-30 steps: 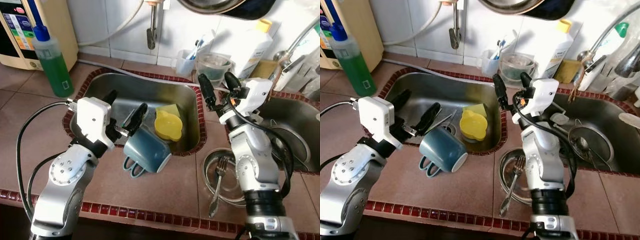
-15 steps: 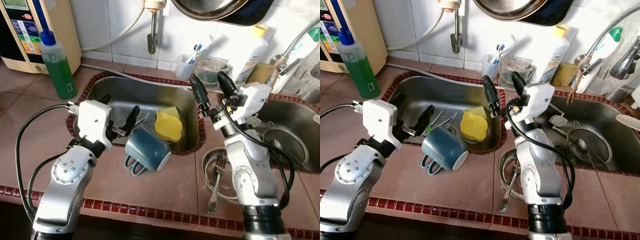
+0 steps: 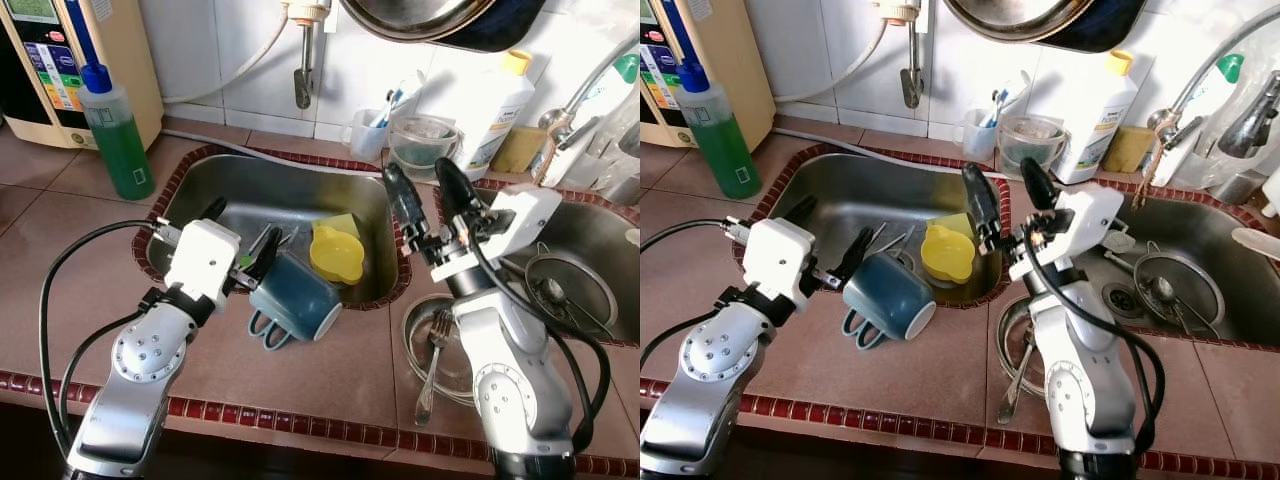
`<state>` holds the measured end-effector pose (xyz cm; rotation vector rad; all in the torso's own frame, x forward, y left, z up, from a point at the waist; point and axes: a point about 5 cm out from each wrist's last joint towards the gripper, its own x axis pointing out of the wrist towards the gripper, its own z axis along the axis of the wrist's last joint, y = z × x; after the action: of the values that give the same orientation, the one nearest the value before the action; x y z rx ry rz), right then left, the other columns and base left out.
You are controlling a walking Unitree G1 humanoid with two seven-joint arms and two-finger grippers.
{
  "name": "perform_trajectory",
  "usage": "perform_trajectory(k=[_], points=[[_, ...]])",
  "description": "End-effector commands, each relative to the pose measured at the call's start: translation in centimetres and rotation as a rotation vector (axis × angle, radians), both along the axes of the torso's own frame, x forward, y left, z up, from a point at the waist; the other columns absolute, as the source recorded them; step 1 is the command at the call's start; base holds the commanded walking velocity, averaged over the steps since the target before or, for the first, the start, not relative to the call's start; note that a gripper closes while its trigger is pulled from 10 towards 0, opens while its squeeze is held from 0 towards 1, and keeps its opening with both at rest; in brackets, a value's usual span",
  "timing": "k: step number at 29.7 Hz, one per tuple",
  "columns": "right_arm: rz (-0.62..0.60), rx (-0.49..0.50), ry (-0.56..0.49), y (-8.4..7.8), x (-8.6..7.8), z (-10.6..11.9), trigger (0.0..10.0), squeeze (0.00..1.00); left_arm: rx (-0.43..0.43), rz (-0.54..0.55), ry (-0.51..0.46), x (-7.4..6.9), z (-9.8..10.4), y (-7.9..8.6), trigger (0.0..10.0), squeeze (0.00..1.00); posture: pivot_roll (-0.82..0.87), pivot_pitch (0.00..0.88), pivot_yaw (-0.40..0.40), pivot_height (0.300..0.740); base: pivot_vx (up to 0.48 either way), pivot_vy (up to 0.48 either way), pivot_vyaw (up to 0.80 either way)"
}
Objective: Kitchen organization
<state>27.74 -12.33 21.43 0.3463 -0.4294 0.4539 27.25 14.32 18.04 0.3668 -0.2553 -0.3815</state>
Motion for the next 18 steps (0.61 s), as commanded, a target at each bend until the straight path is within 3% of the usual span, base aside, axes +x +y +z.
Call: perform_trajectory(k=[1,5,13,18], points=[[-0.003,0.007,-0.025,-0.1,-0.4,0.7,10.0,0.00,0.024,0.007,0.006,0.0,-0.3,-0.1,10.0,0.00,-0.11,0.085,-0.035,0.740,0.000,0.000,0.00],[0.001,0.013,-0.034,-0.1,-0.8,0.7,10.0,0.00,0.012,0.084,0.008,0.7,-0.1,0.6,10.0,0.00,-0.11,0.092,-0.028,0.740,0.000,0.000,0.00],[-0.003,0.028,0.008,-0.3,-1.4,0.4,10.0,0.00,0.019,0.121,0.013,0.9,-0.4,1.0,10.0,0.00,-0.11,0.103,-0.027,0.740,0.000,0.000,0.00],[-0.072,0.031,0.074,-0.7,-1.2,-0.1,10.0,0.00,0.055,0.123,0.003,0.8,-0.8,0.7,10.0,0.00,-0.11,0.106,-0.026,0.740,0.000,0.000,0.00]])
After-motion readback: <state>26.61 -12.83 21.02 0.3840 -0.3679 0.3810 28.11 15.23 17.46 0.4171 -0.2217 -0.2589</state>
